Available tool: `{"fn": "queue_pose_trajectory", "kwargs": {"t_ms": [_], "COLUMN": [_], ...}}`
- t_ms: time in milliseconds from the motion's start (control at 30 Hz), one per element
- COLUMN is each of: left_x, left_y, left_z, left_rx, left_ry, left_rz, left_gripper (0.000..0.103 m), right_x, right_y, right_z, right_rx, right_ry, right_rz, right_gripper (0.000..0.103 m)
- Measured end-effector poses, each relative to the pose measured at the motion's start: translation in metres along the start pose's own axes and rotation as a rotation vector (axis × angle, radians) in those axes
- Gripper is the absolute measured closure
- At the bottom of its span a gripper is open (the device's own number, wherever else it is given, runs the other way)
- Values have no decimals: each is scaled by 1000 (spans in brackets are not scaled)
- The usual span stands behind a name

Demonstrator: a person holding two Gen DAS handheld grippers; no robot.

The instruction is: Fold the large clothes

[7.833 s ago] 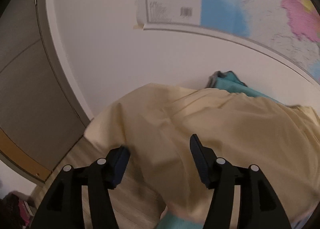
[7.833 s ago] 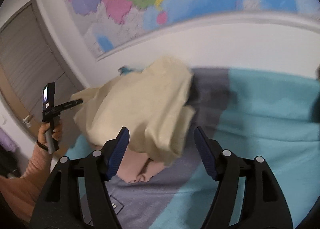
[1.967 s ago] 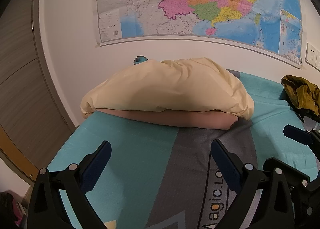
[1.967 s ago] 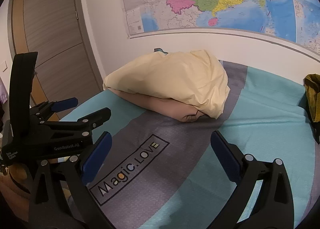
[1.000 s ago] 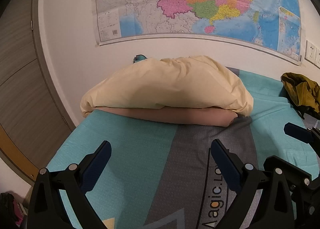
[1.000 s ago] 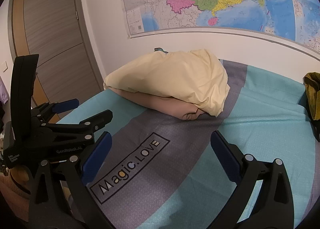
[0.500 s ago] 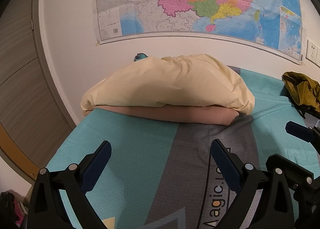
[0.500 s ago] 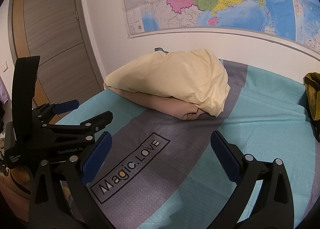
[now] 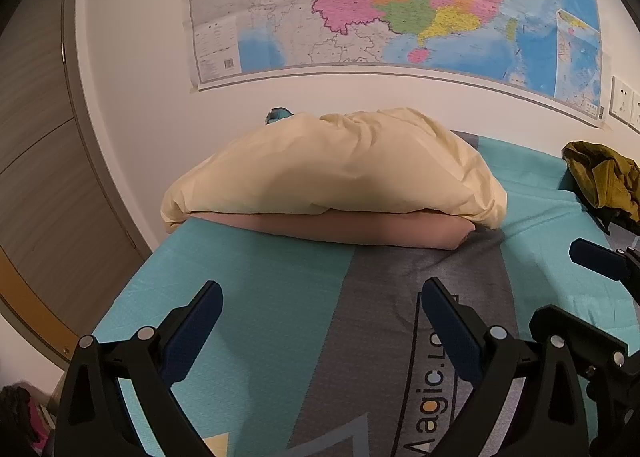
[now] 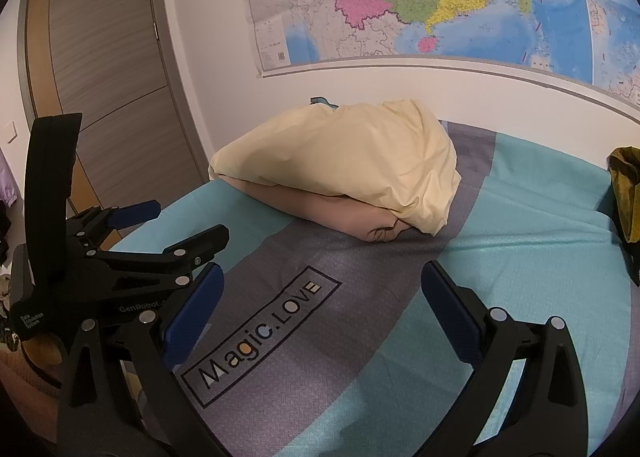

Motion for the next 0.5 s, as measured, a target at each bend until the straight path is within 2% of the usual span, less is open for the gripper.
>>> {"fn": "queue_pose_trajectory", "kwargs": {"t_ms": [500], "left_x": [3], "left_y": [0], "left_z": [0], "left_rx": [-2], "left_ry": [1], "left_rz": [-5], "left_gripper": [7], "right_x": [1], "right_y": [0], "right_z": [2], "right_rx": [6], "right_ry": [5], "right_rz": [-3], "right_gripper": [6]}}
Point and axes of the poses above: each gripper's, at about its wrist camera, not at the fingertips, and z roughly against the way its jaws point, x to its right, y to its top, the point moved 8 cm from there along -z, roughly the way its jaws point, and after that the axes turned 5 degrees about x, right-handed, at the moved point
